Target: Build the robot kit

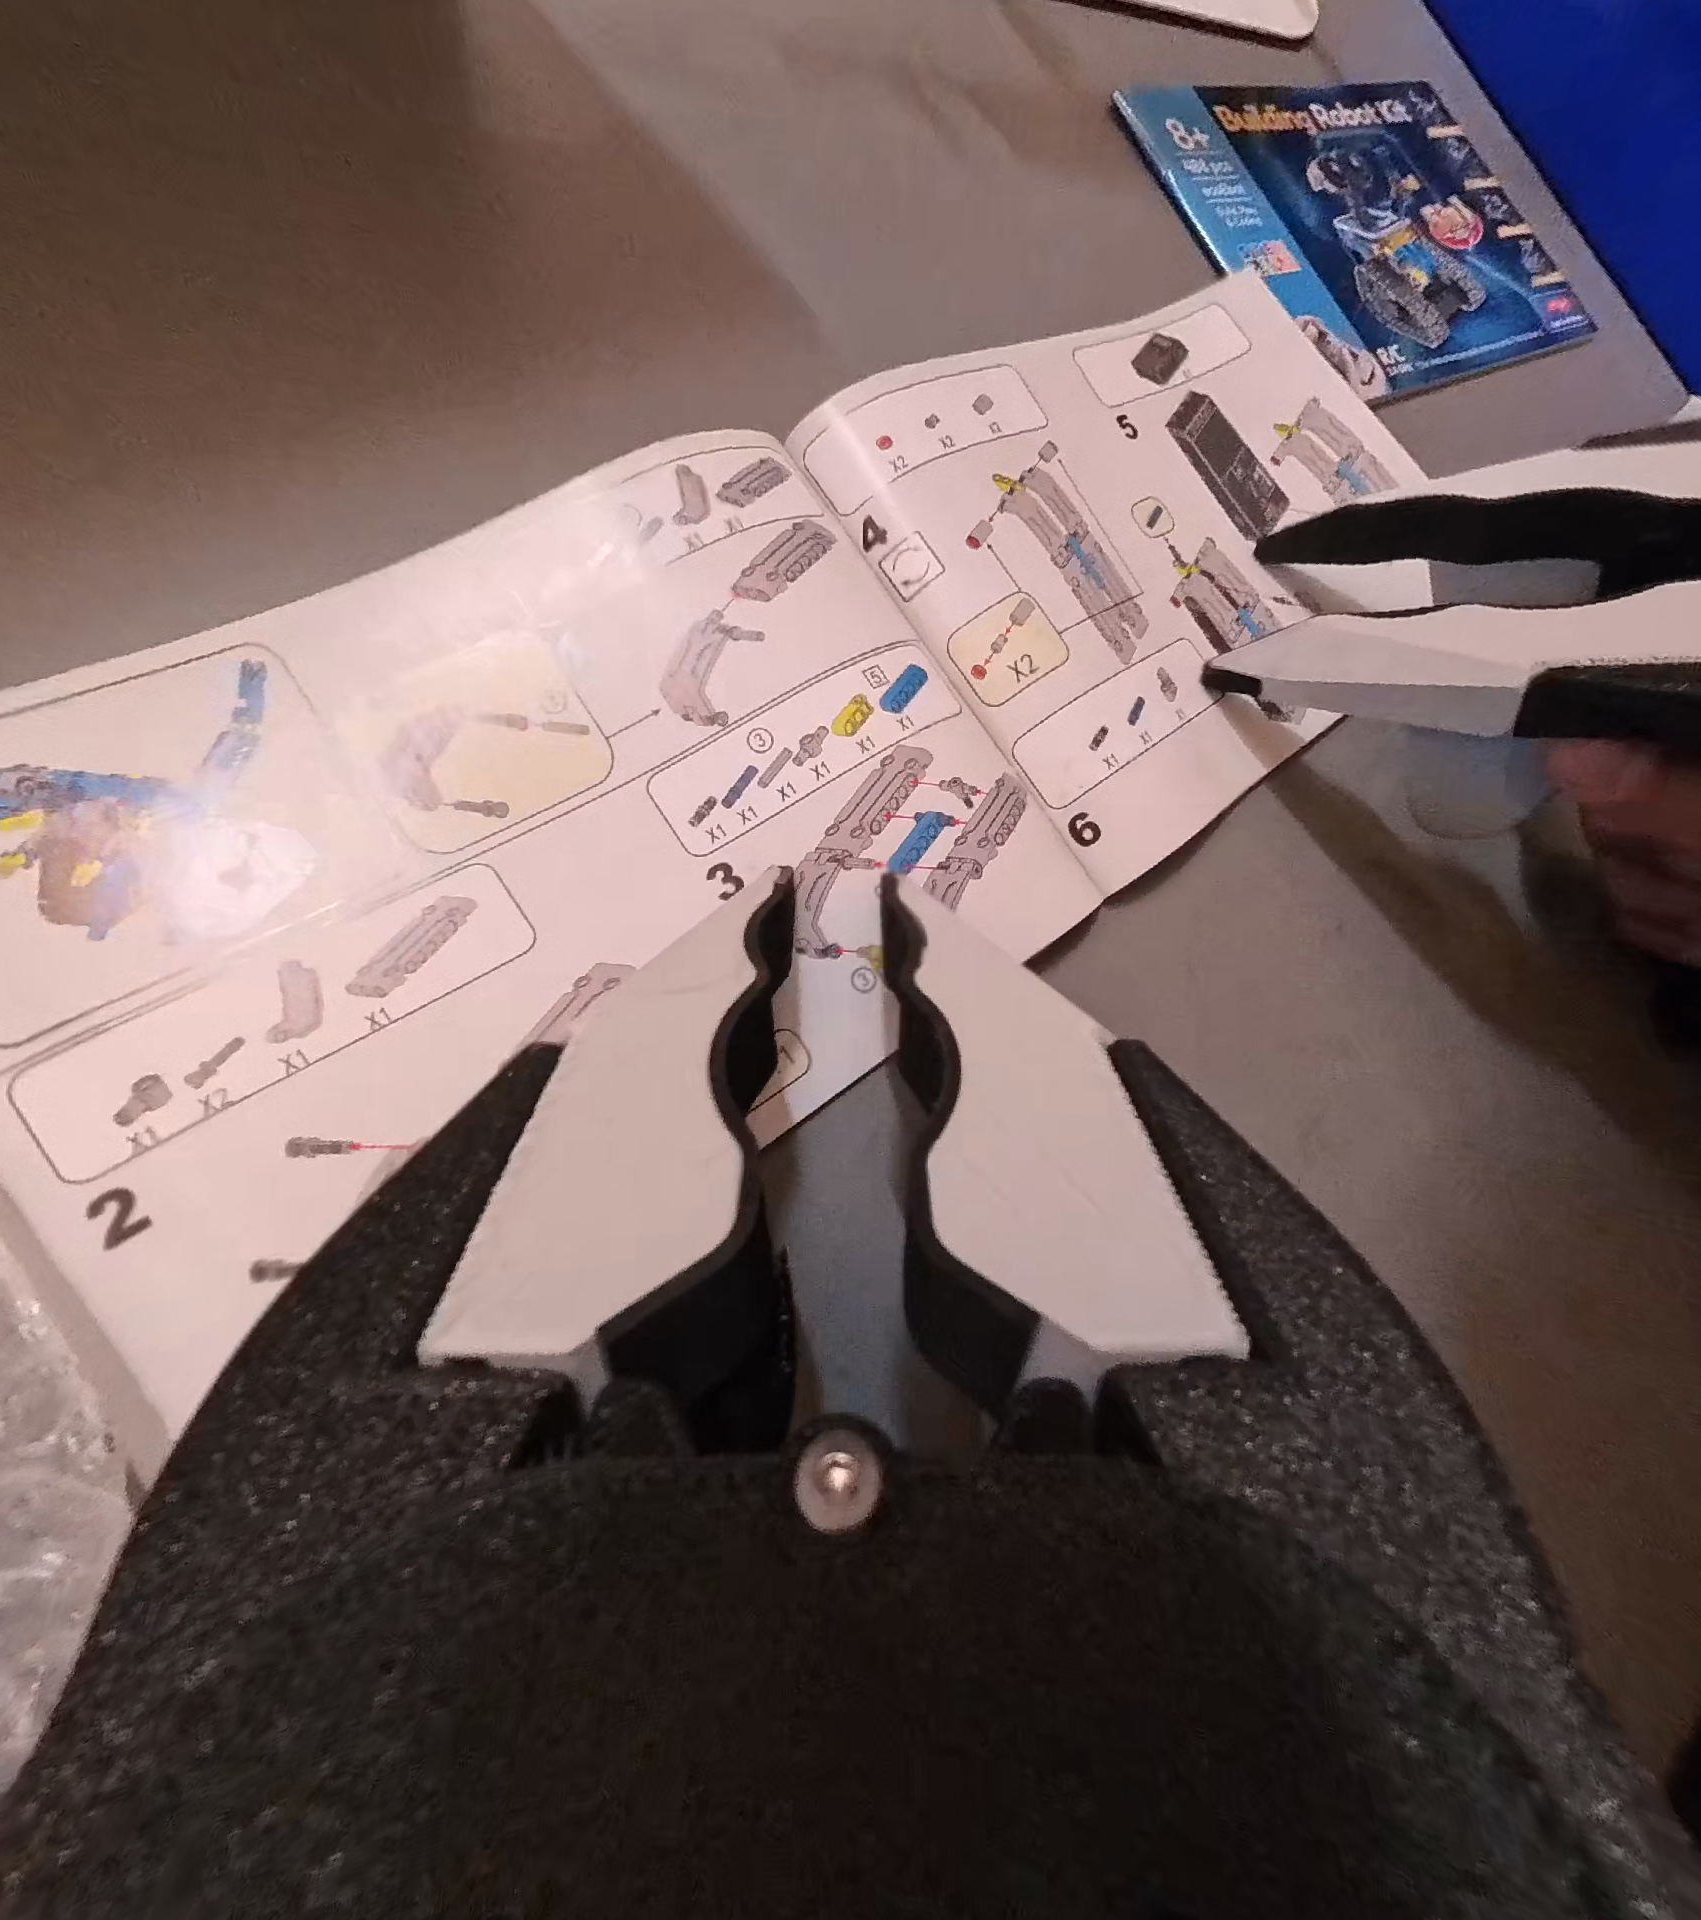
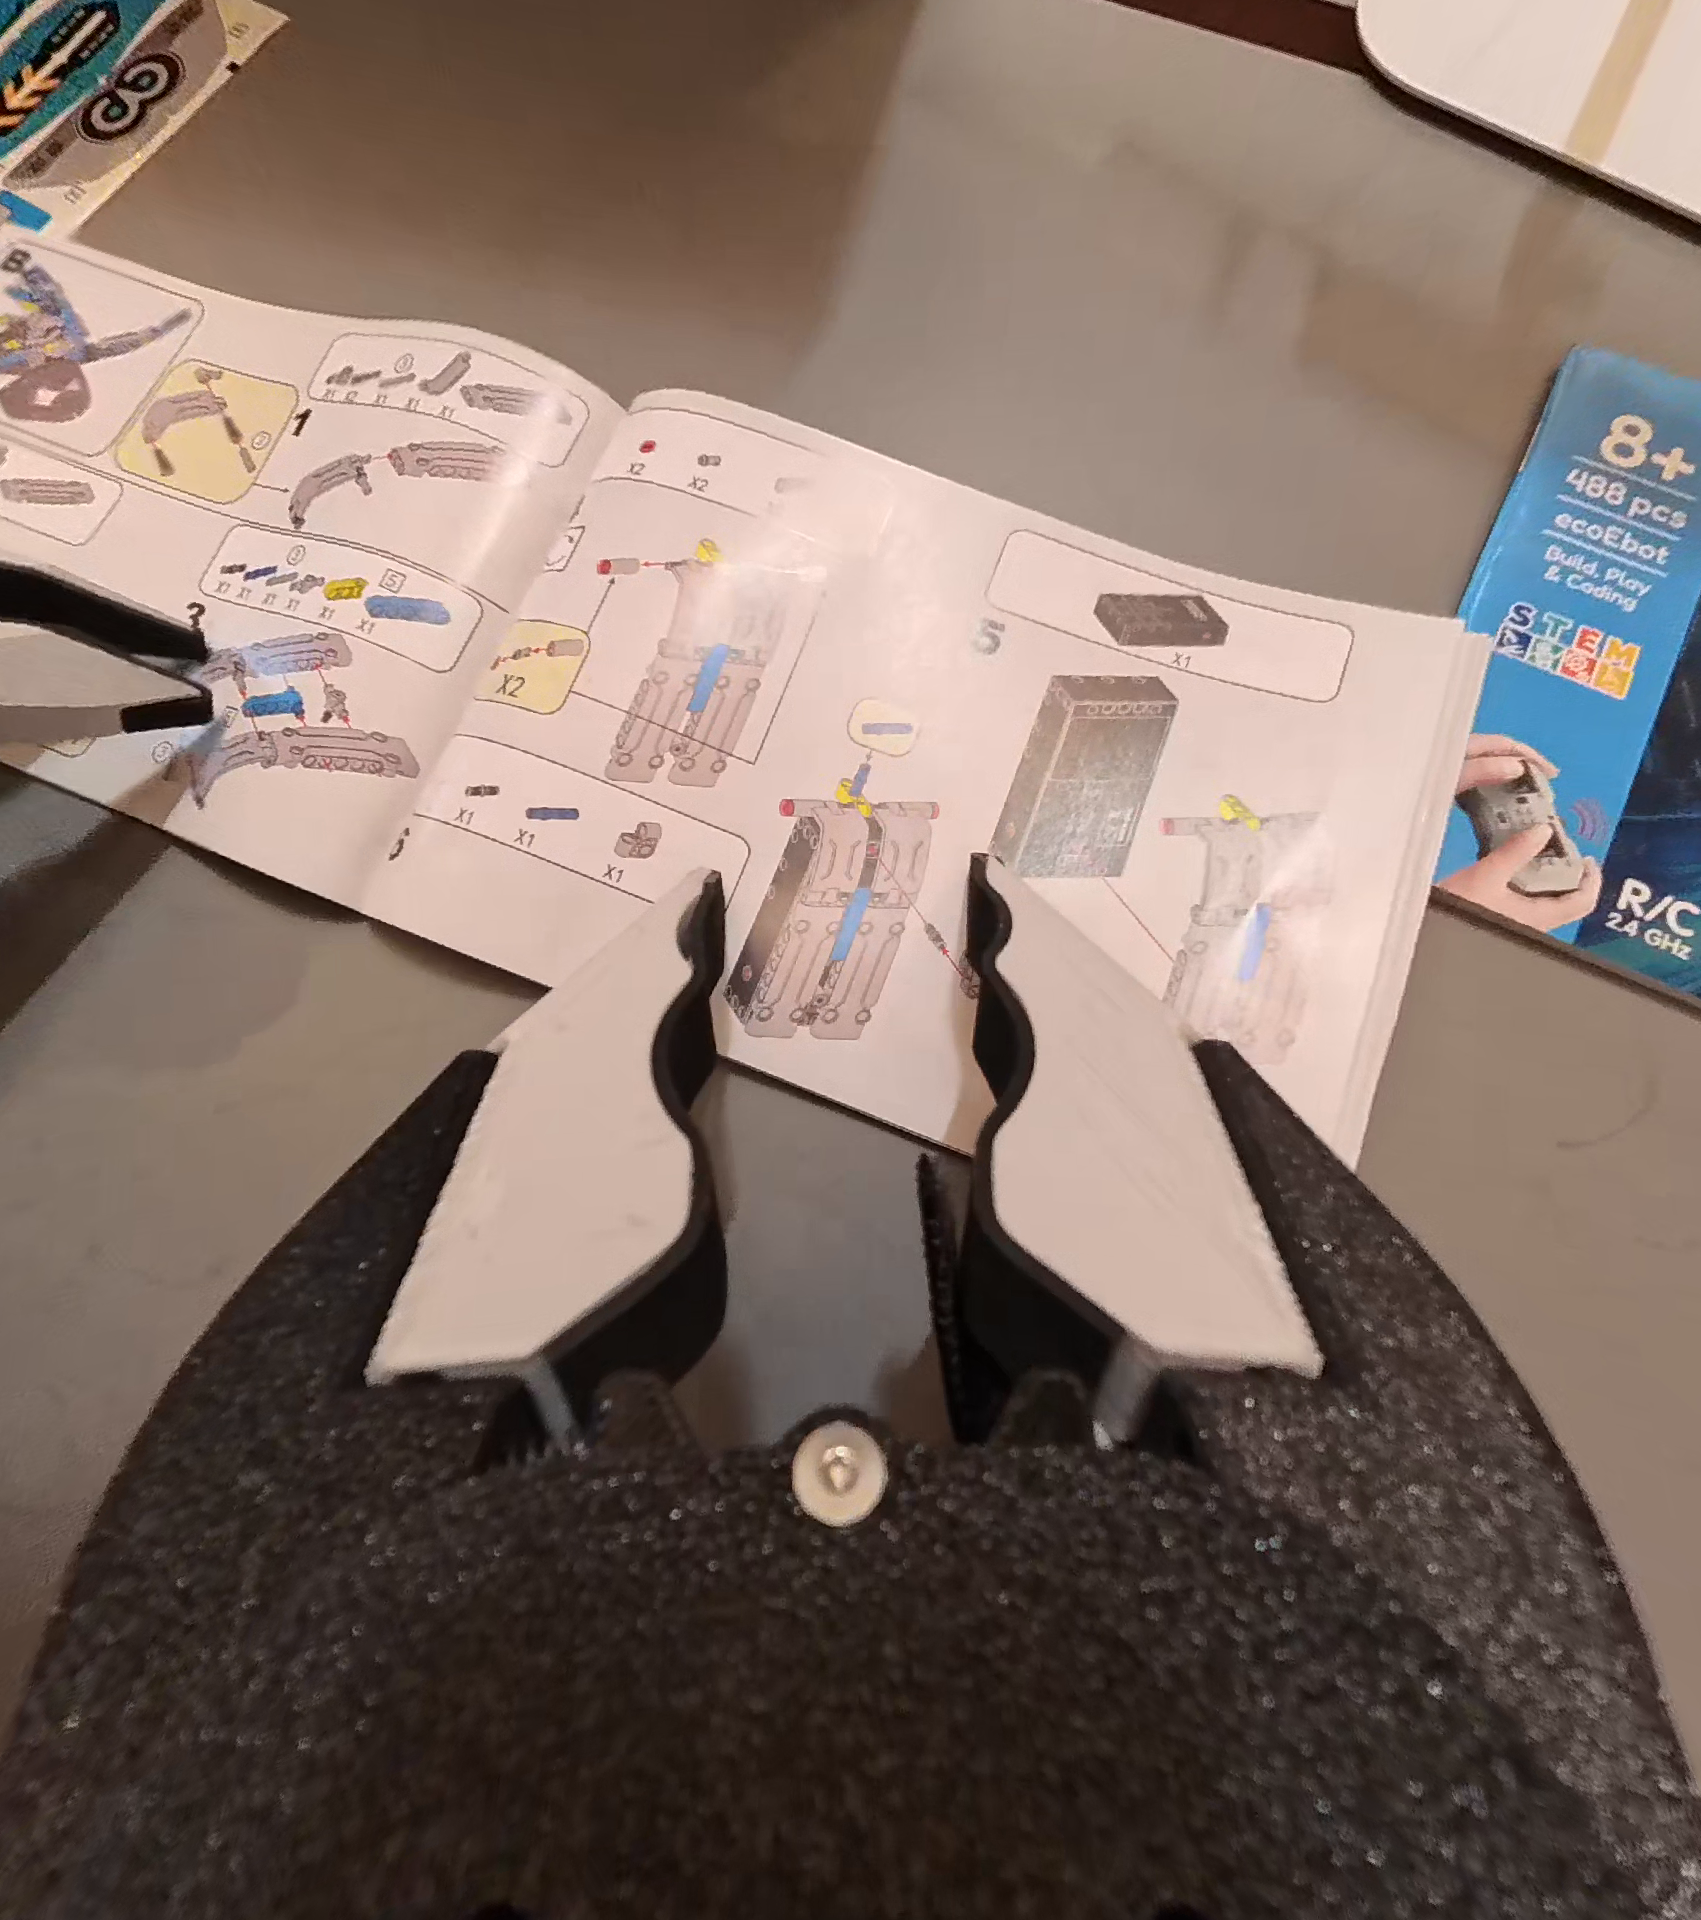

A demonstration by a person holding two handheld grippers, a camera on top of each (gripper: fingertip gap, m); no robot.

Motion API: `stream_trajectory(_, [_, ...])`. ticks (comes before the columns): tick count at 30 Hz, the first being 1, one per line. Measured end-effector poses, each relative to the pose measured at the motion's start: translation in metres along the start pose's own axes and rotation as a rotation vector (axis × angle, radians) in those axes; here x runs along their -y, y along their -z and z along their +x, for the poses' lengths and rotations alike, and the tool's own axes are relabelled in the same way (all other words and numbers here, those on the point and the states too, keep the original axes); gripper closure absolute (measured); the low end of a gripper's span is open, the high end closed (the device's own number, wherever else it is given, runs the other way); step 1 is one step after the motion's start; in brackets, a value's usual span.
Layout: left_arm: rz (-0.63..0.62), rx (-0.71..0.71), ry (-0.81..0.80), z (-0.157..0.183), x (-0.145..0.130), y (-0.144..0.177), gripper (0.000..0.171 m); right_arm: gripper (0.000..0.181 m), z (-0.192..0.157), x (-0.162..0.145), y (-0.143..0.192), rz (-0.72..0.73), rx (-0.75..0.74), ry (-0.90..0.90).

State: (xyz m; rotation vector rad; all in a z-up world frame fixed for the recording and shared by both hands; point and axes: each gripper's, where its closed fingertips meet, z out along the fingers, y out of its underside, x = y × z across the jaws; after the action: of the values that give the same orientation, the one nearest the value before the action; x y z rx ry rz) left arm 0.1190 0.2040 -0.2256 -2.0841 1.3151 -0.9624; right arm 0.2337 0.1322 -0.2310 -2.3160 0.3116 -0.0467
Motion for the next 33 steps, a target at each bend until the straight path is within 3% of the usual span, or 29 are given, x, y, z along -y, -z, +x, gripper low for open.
stream_trajectory(13, [0.017, -0.008, 0.001, 0.001, 0.003, 0.001, 0.149, 0.134, -0.003, 0.0, 0.004, -0.004, 0.015, -0.011])
stream_trajectory(20, [0.104, 0.009, -0.013, 0.001, 0.018, 0.012, 0.137, 0.14, 0.0, 0.027, 0.021, 0.15, 0.018, -0.026])
stream_trajectory(25, [0.113, 0.011, -0.001, -0.001, 0.02, 0.013, 0.135, 0.138, 0.008, 0.022, 0.018, 0.123, 0.007, -0.044])
stream_trajectory(27, [0.105, 0.006, -0.005, 0.001, 0.018, 0.011, 0.135, 0.138, 0.024, 0.027, 0.023, 0.154, -0.033, -0.063])
stream_trajectory(30, [0.108, 0.001, 0.001, 0.002, 0.019, 0.011, 0.135, 0.146, 0.085, 0.036, 0.037, 0.202, -0.186, -0.157])
stream_trajectory(33, [0.105, -0.008, 0.007, 0.004, 0.019, 0.011, 0.135, 0.158, 0.151, 0.029, 0.036, 0.094, -0.345, -0.236])
